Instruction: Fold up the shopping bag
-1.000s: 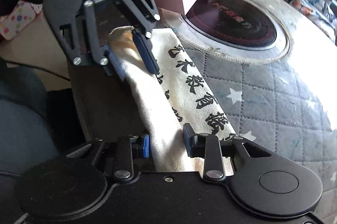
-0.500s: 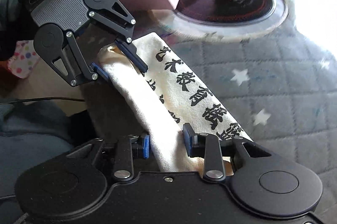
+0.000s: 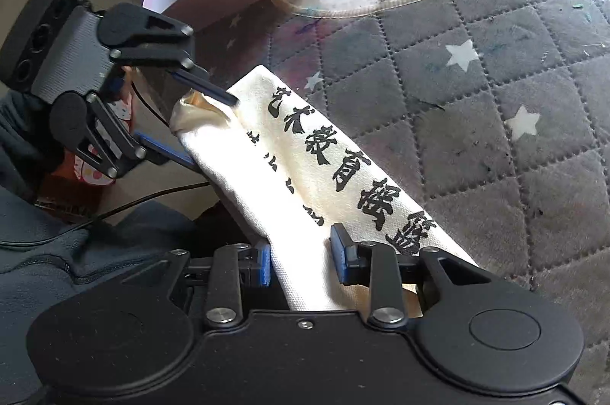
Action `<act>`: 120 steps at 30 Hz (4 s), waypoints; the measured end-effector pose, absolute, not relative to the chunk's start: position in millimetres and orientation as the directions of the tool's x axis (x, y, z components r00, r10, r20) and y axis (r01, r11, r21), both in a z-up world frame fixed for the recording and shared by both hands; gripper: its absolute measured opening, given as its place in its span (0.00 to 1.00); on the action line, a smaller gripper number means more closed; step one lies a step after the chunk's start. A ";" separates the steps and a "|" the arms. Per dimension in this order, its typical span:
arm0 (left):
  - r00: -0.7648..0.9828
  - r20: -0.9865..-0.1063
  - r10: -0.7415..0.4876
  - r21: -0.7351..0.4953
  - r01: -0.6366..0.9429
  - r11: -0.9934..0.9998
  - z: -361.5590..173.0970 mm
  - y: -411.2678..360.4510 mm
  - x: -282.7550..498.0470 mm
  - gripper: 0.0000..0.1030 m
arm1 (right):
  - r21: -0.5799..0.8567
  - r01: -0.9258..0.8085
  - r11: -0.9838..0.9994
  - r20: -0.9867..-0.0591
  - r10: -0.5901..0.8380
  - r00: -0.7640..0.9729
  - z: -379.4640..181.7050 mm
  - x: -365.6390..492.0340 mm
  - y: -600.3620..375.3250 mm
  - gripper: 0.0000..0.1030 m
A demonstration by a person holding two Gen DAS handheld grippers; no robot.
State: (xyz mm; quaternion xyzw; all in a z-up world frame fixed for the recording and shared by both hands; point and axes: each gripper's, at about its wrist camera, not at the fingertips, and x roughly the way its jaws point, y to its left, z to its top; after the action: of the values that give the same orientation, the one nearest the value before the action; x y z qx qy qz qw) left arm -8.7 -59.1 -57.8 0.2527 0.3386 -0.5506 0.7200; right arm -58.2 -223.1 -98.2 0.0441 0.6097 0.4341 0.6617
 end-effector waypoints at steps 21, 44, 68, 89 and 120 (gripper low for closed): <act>0.021 -0.768 -0.640 -0.244 0.915 0.322 -66.0 -35.2 18.2 0.17 | 0.623 -0.445 0.644 -0.756 0.642 -0.129 -103.5 -49.0 -228.3 0.31; 0.288 -0.765 -0.575 0.312 0.948 0.060 -71.4 -49.9 -49.2 0.53 | 0.720 -0.295 0.628 -0.686 0.707 -0.170 -115.1 -36.8 -247.5 0.29; 0.368 -0.718 -0.591 0.416 0.908 0.060 -83.9 -31.2 -55.6 0.33 | 0.737 -0.253 0.626 -0.673 0.715 -0.189 -117.7 -32.3 -252.2 0.30; 0.029 -0.846 -0.532 -0.165 0.935 0.314 -70.6 -36.9 31.5 0.30 | 0.644 -0.377 0.665 -0.744 0.659 -0.109 -99.2 -40.8 -240.0 0.37; 0.015 -0.846 -0.533 -0.249 0.872 0.421 -80.2 -36.4 45.0 0.31 | 0.012 -0.818 0.575 -0.894 0.373 0.248 -56.4 -130.6 -230.3 0.40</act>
State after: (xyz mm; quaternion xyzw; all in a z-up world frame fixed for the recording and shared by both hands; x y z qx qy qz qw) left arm 45.0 -36.4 -80.2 0.1755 0.4835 -0.5086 0.6905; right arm -130.6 -230.3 -56.4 -0.2376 0.4687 0.3952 0.7535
